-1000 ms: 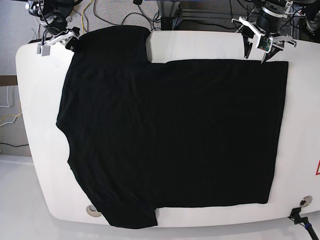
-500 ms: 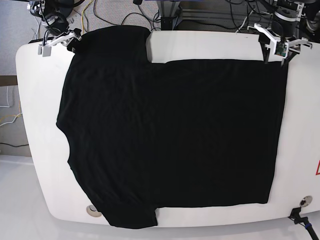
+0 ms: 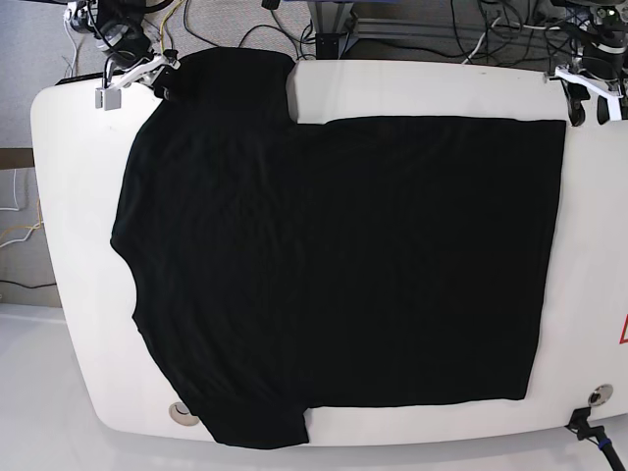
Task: Fold the T-shirt properly
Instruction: 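Hold the shoulder edges and pull them apart to stretch the shirt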
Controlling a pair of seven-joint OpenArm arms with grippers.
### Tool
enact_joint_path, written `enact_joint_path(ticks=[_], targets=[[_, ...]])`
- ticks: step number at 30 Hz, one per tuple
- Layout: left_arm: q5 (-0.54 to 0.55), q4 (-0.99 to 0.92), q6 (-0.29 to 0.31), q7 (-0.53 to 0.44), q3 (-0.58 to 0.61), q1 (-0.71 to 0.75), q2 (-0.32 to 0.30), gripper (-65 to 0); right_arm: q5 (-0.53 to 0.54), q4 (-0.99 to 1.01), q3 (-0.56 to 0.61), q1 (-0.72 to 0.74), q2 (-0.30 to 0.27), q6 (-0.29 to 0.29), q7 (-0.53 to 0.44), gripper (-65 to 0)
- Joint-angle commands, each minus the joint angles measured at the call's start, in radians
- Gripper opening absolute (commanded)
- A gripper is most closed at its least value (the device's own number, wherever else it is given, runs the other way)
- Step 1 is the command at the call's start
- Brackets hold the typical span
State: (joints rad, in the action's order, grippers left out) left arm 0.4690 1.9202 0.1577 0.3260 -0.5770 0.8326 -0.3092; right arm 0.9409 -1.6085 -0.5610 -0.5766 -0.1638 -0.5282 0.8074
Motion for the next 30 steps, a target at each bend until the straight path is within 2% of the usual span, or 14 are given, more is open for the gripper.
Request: enact_joint_path(ticks=[1, 5, 8, 11, 15, 16, 18, 23, 30], targets=[[0.088, -0.063, 0.057, 0.023, -0.084, -0.018, -0.014, -37.4, -0.065, 0.006, 0.007, -0.019, -0.007, 0.024, 0.04, -45.9], [0.248, -0.141, 0.205, 0.086, -0.213, -0.046, -0.011, -37.6, -0.073, 0.009, 0.013, -0.023, -0.007, 0.027, 0.04, -46.2], [0.38, -0.18, 0.272, 0.134, -0.291, -0.052, -0.01, -36.9, -0.075, 0.011, 0.012, -0.022, -0.006, 0.023, 0.043, -46.1], [0.437, -0.209, 0.282, 0.158, -0.315, -0.062, -0.011, -36.4, -0.073, 0.009, 0.013, -0.025, -0.007, 0.022, 0.045, -46.3], [0.441, -0.234, 0.278, 0.158, -0.313, -0.074, -0.012, -36.8, -0.076, 0.01, 0.016, -0.023, -0.008, 0.02, 0.042, -46.5], [0.432, -0.21, 0.286, 0.159, -0.319, -0.069, -0.017, -37.2, -0.026, 0.003, 0.021, -0.017, -0.008, -0.001, 0.013, -46.8], [0.435, -0.205, 0.291, 0.165, -0.319, -0.066, -0.017, -37.4, -0.023, 0.004, 0.024, -0.016, -0.009, -0.002, 0.011, -49.7], [0.436, -0.2, 0.297, 0.171, -0.321, -0.068, -0.028, -37.9, -0.03, 0.007, 0.036, -0.012, -0.01, -0.01, 0.006, -65.0], [0.424, -0.205, 0.301, 0.182, -0.273, -0.1, -0.064, -37.8, -0.038, 0.004, 0.041, -0.007, -0.009, -0.013, 0.005, -65.0]])
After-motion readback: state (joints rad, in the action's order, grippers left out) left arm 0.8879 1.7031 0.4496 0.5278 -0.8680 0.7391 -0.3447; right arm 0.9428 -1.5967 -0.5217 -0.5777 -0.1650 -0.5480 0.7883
